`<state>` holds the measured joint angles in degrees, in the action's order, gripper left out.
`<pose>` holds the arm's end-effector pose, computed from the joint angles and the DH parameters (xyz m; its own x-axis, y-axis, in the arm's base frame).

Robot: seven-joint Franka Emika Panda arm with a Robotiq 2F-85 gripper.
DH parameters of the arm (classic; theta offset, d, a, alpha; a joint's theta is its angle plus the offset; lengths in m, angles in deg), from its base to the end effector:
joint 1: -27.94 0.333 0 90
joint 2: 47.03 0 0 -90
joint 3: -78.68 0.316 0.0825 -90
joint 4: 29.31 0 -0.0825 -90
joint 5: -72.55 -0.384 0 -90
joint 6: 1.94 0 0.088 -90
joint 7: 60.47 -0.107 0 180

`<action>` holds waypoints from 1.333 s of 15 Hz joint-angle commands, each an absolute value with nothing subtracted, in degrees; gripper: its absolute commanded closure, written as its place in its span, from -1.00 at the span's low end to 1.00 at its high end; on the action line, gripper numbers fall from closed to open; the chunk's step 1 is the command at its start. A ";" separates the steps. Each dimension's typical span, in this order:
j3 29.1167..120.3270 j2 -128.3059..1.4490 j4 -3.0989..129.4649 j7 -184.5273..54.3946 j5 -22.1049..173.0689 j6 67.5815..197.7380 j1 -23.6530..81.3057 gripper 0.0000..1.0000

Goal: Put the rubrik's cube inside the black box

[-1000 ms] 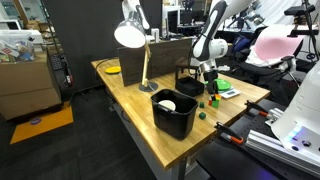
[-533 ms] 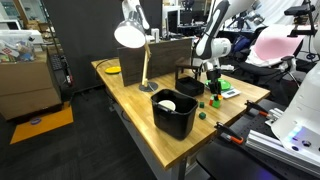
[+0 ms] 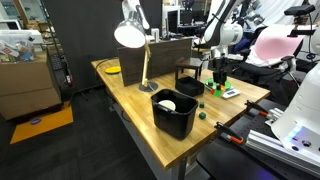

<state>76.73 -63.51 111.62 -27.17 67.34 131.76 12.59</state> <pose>0.4107 -0.1275 0.1565 0.9183 0.2297 -0.3225 0.1546 -0.9579 -0.2421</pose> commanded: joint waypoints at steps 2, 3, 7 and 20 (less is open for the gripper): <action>73.82 -52.06 116.65 -33.36 70.97 134.91 14.73 0.25; 73.46 -50.14 116.65 -34.47 71.74 135.04 15.00 0.25; 72.91 -46.03 115.92 -35.97 74.24 134.68 16.64 0.25; 72.74 -52.01 108.96 -42.11 83.73 133.16 18.97 0.25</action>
